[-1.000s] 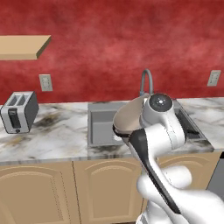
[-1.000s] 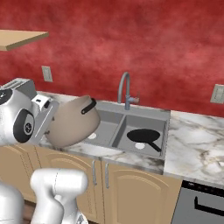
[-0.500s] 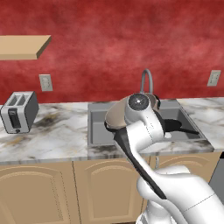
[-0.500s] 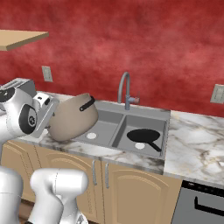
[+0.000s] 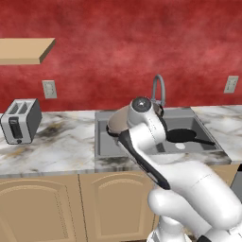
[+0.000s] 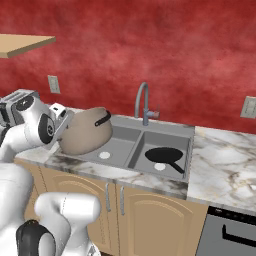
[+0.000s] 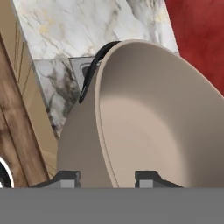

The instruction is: Move the pot and pan from the stove into the sink.

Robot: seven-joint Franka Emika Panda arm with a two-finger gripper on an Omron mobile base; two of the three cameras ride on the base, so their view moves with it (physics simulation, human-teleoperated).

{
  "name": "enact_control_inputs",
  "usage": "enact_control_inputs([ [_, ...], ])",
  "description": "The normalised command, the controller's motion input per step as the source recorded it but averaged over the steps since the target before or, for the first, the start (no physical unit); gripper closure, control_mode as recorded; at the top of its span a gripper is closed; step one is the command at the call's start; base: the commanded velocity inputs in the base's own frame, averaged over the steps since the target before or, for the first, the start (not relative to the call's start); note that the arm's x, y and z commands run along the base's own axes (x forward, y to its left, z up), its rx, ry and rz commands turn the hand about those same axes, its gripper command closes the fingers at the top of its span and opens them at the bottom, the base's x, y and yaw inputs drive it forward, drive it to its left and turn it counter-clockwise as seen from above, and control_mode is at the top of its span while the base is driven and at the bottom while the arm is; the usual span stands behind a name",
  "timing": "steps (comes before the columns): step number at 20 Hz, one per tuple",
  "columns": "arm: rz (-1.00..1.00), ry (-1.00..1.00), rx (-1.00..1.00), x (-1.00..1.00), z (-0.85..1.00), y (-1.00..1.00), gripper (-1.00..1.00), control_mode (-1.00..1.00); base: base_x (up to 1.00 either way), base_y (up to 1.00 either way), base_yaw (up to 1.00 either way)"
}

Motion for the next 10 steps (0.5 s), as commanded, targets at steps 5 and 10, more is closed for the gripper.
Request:
enact_control_inputs([
  [5,0.0,0.01,0.09,0.64,-0.15,0.12,1.0,-1.0,0.0,0.0,0.0],
  [10,-0.01,0.0,0.03,0.61,-0.18,0.13,1.0,-1.0,0.0,0.0,0.0],
])
